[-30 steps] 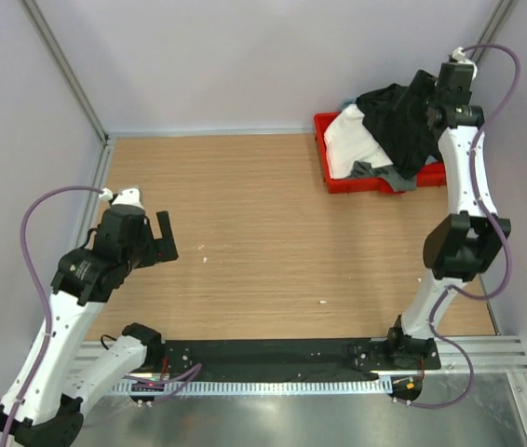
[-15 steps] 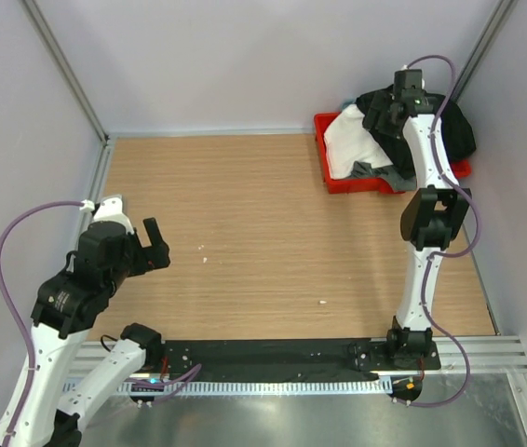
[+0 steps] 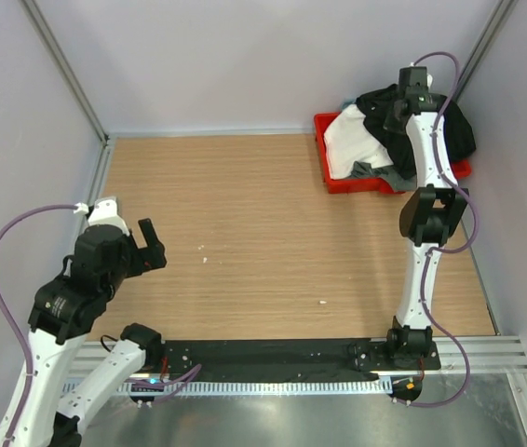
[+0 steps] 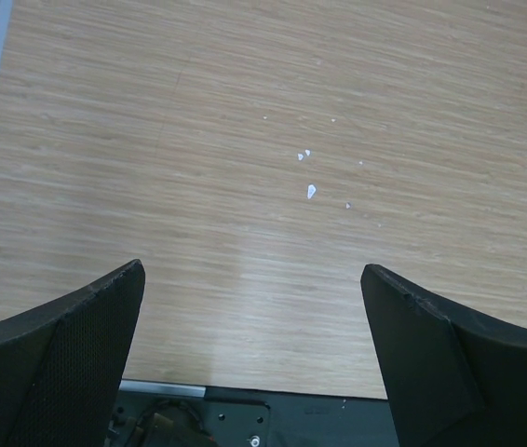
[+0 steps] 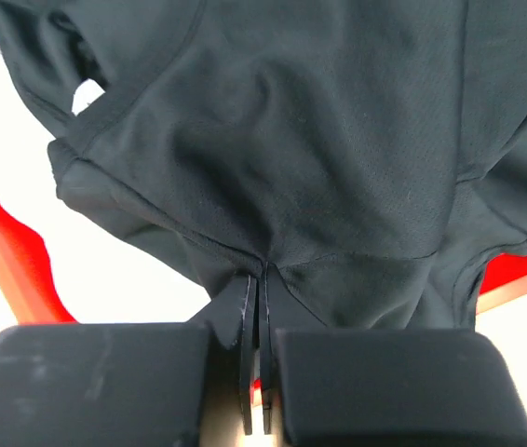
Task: Fold and stack the t-shirts
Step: Grab the tshirt from the pile, then move the tshirt to the center of the board
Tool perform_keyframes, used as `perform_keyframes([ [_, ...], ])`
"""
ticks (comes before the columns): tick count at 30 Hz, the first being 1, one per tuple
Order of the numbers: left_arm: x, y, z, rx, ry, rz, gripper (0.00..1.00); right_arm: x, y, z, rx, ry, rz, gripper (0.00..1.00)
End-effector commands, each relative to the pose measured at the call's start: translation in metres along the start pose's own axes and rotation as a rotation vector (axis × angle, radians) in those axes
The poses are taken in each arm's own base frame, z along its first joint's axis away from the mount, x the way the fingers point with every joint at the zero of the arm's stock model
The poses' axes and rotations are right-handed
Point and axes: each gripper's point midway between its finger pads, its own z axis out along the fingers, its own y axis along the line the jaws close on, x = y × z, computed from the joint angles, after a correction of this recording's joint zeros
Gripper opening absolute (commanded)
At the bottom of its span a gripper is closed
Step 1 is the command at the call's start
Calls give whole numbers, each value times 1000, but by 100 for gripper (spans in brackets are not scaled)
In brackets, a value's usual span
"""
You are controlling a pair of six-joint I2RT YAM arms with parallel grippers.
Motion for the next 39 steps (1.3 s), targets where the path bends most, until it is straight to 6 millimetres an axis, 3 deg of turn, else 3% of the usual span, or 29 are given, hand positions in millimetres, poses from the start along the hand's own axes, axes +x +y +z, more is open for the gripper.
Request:
perform_keyframes([
  [1, -11, 0, -3, 12, -73, -28, 100, -29, 7, -29, -32, -77, 16, 2],
  [3, -4, 2, 3, 6, -74, -37, 100, -47, 15, -59, -61, -136, 29, 2],
  [6, -9, -7, 8, 65, -163, -69, 100, -64, 70, -122, -167, -242, -37, 2],
  [7, -9, -1, 3, 53, -179, -78, 100, -66, 114, -175, -267, -311, -85, 1],
  [8, -10, 3, 1, 40, -195, -105, 100, -62, 137, -203, -322, -339, -115, 2],
  [9, -11, 7, -2, 32, -215, -119, 100, -55, 162, -237, -383, -373, -165, 2],
  [10, -14, 12, -9, 33, -263, -145, 100, -39, 202, -299, -506, -428, -206, 2],
  [12, -14, 14, -11, 42, -287, -157, 100, -6, 243, -345, -645, -435, -269, 2],
  [13, -14, 17, -13, 35, -297, -166, 100, 24, 265, -369, -727, -406, -306, 2],
  [14, -14, 19, -15, 33, -309, -176, 100, 41, 279, -379, -805, -368, -323, 2],
  [15, -14, 20, -16, 29, -310, -182, 100, 52, 287, -379, -836, -335, -331, 17],
  [16, -14, 21, -16, 22, -309, -184, 100, 72, 296, -365, -837, -267, -343, 52],
  [17, -14, 22, -14, 11, -307, -184, 100, 78, 294, -353, -800, -243, -351, 99],
  [19, -13, 23, -12, -3, -297, -182, 100, 102, 285, -324, -703, -155, -394, 100],
  [21, -12, 21, -7, -14, -276, -170, 100, 115, 278, -312, -661, -123, -411, 100],
  [22, -12, 20, -6, -16, -269, -166, 100, 134, 273, -297, -634, -76, -432, 100],
  [24, -10, 17, 0, -23, -240, -148, 100, 130, 265, -311, -671, -108, -387, 100],
  [25, -10, 16, 2, -25, -233, -142, 100, 154, 258, -296, -657, -59, -404, 100],
  [27, -8, 16, 5, -34, -216, -134, 100, 155, 251, -305, -688, -83, -352, 100],
  [28, -8, 16, 5, -40, -214, -135, 100, 180, 243, -289, -666, -24, -370, 100],
  [30, -9, 18, 4, -45, -225, -143, 100, 194, 237, -285, -668, 5, -358, 100],
  [31, -8, 19, 5, -49, -223, -145, 100, 217, 231, -274, -661, 61, -374, 100],
  [33, -8, 21, 5, -57, -232, -155, 100, 233, 234, -276, -716, 95, -348, 100],
  [34, -6, 22, 7, -62, -232, -155, 100, 258, 229, -269, -727, 151, -361, 100],
  [37, -5, 20, 13, -83, -204, -142, 100, 287, 232, -267, -790, 215, -336, 100],
  [39, -4, 19, 18, -96, -178, -127, 100, 301, 246, -268, -857, 258, -328, 100],
])
